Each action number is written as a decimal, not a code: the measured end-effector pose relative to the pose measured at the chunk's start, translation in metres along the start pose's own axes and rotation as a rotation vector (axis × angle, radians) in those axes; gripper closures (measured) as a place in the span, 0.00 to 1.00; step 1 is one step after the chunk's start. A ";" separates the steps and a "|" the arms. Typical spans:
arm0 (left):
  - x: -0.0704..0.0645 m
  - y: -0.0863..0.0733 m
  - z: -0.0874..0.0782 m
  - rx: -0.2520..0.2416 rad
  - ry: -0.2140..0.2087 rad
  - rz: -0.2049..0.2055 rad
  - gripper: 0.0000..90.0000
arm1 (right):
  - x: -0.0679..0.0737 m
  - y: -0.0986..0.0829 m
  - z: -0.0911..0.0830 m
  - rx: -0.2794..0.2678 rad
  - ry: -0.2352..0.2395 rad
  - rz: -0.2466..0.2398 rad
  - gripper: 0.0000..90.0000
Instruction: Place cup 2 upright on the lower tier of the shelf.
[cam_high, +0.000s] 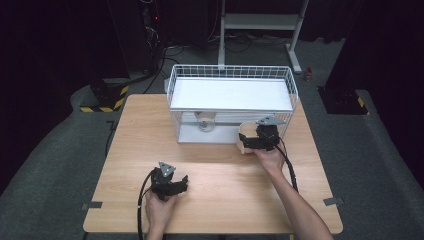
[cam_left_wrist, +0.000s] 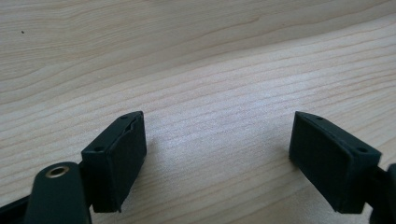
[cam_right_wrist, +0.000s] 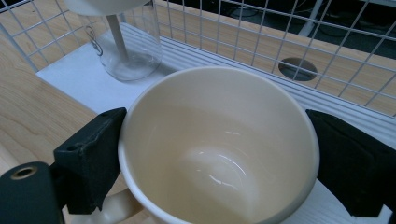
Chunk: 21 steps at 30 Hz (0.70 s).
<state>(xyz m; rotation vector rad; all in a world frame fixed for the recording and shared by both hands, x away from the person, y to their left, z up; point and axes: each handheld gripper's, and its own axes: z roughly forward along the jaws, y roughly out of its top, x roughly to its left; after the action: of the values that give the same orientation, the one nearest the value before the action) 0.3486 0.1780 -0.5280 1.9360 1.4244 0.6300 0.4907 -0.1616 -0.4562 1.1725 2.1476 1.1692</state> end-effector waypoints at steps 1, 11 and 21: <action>0.000 0.000 0.000 0.001 0.001 0.004 0.21 | 0.000 0.000 0.000 -0.003 -0.001 -0.001 0.11; 0.000 0.000 0.000 0.001 0.003 0.009 0.21 | -0.003 -0.002 0.005 -0.035 -0.008 -0.017 0.11; 0.000 0.000 0.000 0.001 0.002 0.006 0.21 | -0.008 -0.004 0.012 -0.081 -0.024 -0.009 0.11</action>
<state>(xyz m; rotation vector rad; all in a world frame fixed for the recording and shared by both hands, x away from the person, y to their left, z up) 0.3488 0.1782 -0.5279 1.9416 1.4206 0.6350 0.5012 -0.1638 -0.4659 1.1353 2.0657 1.2203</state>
